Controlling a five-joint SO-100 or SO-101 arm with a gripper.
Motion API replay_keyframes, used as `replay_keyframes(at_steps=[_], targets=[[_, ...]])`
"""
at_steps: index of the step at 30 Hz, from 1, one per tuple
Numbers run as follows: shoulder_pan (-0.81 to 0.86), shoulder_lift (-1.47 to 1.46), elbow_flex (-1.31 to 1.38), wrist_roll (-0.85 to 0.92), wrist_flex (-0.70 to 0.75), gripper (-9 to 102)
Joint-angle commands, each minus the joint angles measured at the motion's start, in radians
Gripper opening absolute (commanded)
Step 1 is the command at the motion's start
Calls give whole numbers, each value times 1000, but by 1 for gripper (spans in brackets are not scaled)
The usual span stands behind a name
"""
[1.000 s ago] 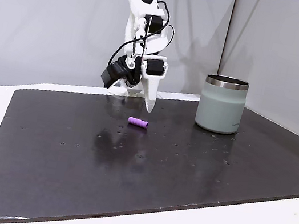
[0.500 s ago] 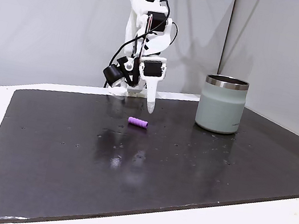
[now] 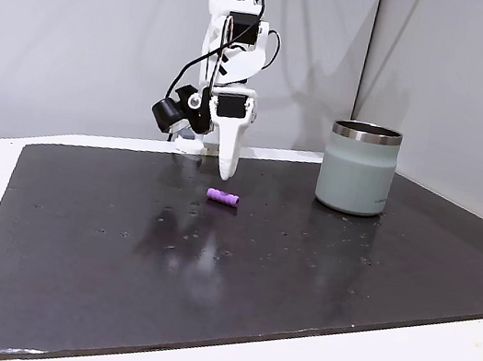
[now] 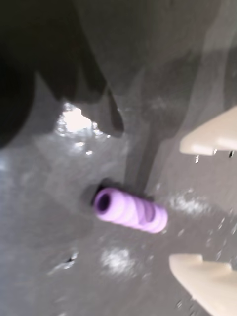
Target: Grasp a pengrip and put it in the cup.
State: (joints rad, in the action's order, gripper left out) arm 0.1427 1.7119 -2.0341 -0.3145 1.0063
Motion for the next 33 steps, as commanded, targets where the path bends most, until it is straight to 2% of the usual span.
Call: replay_keyframes(at_steps=[1,12,24,27,33], targets=[[21,-29,86,-46,18,28],[12,-166,238,-87,81,28],[17,-337,325,-57,94,28],[18,-342,330,-55,95,23],[37,-342,325,-64,98,4]])
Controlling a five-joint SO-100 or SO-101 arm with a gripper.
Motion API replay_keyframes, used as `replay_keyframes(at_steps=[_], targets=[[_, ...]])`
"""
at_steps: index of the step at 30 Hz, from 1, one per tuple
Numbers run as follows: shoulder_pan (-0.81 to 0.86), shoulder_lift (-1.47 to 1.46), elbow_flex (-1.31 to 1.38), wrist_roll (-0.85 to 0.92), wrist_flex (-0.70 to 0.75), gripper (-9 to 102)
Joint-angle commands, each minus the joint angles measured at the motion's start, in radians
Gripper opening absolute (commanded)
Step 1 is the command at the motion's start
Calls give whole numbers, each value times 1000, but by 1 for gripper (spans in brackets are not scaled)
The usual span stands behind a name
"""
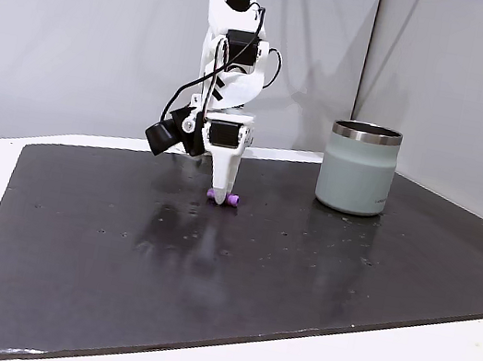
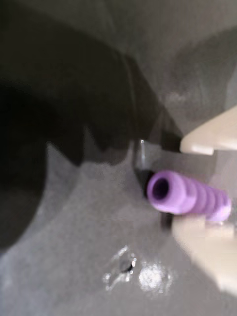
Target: Grasp a pengrip and put it in the cup.
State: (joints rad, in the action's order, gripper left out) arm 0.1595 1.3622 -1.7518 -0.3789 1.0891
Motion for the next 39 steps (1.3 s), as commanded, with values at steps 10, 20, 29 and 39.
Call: replay_keyframes(at_steps=[10,20,29,39], targets=[[14,84,89,-17,112,0],[-143,302,302,-15,365,0],[-393,400,434,-17,456,0],[-581,393,456,43,314,0]])
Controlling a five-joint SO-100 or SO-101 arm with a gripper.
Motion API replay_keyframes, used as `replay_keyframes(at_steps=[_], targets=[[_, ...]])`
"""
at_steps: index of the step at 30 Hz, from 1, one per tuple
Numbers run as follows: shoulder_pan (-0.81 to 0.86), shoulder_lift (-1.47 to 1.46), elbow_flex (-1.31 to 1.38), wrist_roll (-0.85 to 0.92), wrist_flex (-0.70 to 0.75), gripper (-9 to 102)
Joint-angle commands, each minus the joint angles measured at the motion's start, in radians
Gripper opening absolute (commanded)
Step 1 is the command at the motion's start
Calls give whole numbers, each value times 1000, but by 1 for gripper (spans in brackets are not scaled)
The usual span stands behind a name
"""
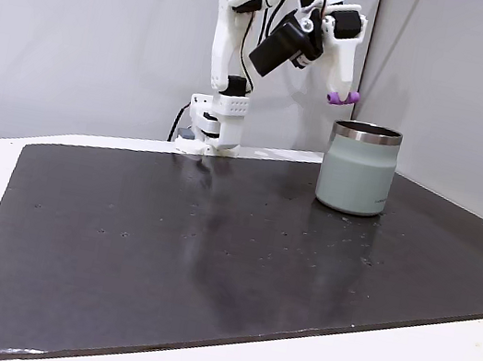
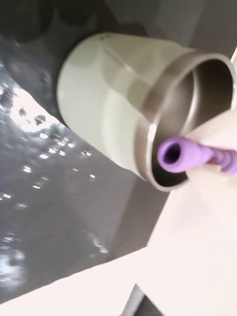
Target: Grasp a pengrip and put it in the cup.
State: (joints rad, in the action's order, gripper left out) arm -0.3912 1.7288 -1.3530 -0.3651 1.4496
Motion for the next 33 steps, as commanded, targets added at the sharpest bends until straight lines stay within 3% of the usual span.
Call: replay_keyframes(at_steps=[1,16,22,33], targets=[[-43,18,57,35,-60,0],[-192,-40,54,84,-118,0],[-173,-14,29,87,-112,33],[-172,-3,26,84,-100,35]])
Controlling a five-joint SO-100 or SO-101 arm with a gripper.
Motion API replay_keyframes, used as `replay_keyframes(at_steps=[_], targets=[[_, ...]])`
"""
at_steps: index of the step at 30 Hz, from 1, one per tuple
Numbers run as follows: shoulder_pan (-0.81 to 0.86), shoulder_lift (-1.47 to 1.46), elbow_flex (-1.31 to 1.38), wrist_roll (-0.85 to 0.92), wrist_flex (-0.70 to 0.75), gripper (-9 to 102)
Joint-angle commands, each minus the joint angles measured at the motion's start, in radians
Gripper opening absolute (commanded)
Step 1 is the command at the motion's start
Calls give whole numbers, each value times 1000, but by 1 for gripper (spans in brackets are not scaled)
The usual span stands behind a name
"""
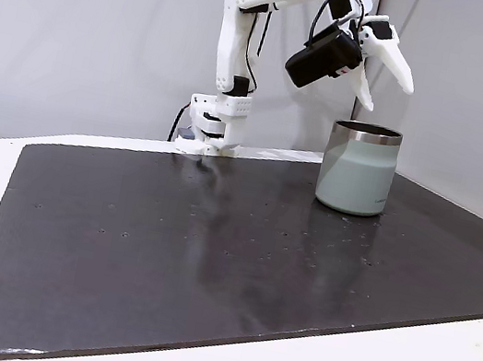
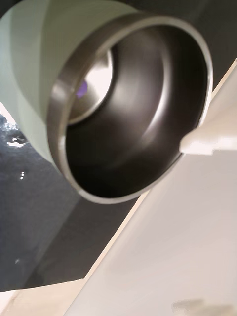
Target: Grasp a pengrip and put it in the cup.
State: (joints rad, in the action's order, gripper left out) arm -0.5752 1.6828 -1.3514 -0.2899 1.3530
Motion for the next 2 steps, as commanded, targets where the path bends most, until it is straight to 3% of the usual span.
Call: replay_keyframes(at_steps=[1,2], targets=[[12,43,25,9,-3,35],[12,44,25,11,-2,35]])
